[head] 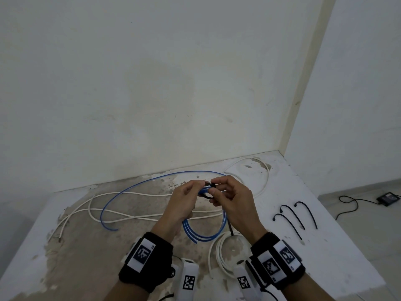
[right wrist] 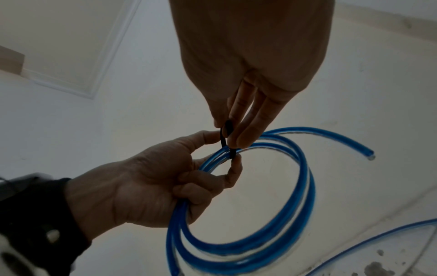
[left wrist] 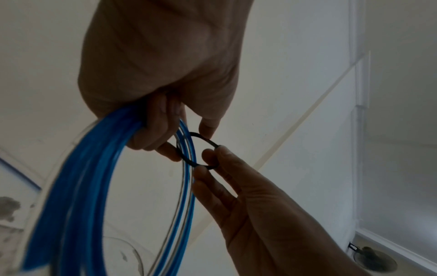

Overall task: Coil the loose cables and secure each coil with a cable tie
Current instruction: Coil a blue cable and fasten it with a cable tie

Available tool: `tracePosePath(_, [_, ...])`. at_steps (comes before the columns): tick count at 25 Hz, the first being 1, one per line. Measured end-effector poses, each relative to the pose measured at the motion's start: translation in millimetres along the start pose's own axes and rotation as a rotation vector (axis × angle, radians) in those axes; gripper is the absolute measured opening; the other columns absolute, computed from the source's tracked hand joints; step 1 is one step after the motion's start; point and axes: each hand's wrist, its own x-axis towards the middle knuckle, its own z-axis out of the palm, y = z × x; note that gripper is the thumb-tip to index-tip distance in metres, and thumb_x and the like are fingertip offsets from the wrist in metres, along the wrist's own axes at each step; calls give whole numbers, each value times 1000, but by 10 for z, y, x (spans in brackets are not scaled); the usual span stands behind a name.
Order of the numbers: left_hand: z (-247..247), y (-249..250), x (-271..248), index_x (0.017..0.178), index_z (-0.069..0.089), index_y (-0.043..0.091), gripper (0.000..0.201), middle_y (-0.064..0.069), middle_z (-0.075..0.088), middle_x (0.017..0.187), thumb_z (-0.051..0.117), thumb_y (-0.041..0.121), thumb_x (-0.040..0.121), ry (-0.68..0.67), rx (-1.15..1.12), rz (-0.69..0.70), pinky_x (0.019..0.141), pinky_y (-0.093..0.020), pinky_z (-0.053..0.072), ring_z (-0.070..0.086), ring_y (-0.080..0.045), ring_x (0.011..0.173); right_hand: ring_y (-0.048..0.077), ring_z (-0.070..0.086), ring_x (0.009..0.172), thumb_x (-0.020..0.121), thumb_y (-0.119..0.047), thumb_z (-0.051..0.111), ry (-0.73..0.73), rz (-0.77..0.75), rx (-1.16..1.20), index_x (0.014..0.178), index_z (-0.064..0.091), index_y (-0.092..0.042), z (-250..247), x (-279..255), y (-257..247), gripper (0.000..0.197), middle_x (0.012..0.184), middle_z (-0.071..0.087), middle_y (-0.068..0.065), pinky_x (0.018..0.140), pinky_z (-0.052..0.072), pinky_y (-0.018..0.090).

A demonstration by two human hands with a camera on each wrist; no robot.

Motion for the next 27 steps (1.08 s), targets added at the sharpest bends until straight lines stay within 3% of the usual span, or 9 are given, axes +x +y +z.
tracePosePath(5, [31,80,-97,89,72,38,25,6,68,80,48,43,97,-20,88,44,47,-31,36,43,-16,52,14,71,68,91,-10,70,5,8,-19,102,73,-17,5,36,-17,13,85,77,-1,63,57,23])
tracePosePath(7, [55,101,-140,103,73,31,29,12,65,73,45,39,100,-52,145,111,61,-49,45,49,-32,68,12,69,62,91,-11,70,2,11,-59,100,74,-20,0,55,-26,13,80,75,-5,60,56,21])
tracePosePath(8, [63,88,-146,108,72,27,32,11,66,74,43,37,101,-63,175,139,67,-50,45,49,-30,77,12,69,60,91,-12,71,3,17,-68,99,74,-22,-4,65,-25,13,79,74,-5,60,56,22])
tracePosePath(10, [64,31,-103,110,72,23,36,4,72,85,40,39,101,-54,217,167,50,-35,43,51,-18,54,16,68,57,91,-14,72,13,22,-42,100,75,-20,-12,84,-17,11,83,73,-2,60,57,24])
tracePosePath(11, [66,-2,-72,109,72,23,38,0,73,90,40,41,101,-47,225,170,48,-25,38,52,-6,46,18,68,57,91,-15,72,25,18,-21,102,75,-17,-9,81,-8,12,88,72,0,60,57,25])
tracePosePath(13, [62,-35,-31,105,73,24,37,-3,73,91,41,42,101,-35,210,159,51,-20,34,50,6,41,19,68,58,93,-15,69,64,11,18,106,74,-13,16,64,10,14,99,71,3,60,56,25])
tracePosePath(17, [81,-15,-37,98,73,23,36,5,68,79,42,41,101,-65,167,153,51,-20,33,48,7,39,17,67,59,96,-12,64,110,3,62,104,74,-15,34,46,10,14,100,70,2,54,57,32])
tracePosePath(21, [103,-29,-45,96,74,26,38,14,59,52,41,45,100,-77,154,120,52,-20,32,47,5,37,16,68,70,94,-11,67,158,-143,-165,96,75,-19,1,83,4,12,99,67,-6,46,51,22])
tracePosePath(27, [103,-39,-22,82,70,33,32,4,67,76,44,39,100,-121,158,136,53,-23,33,48,6,39,12,61,49,102,-17,55,134,-159,-244,94,62,-14,-42,122,6,11,76,71,0,48,49,21])
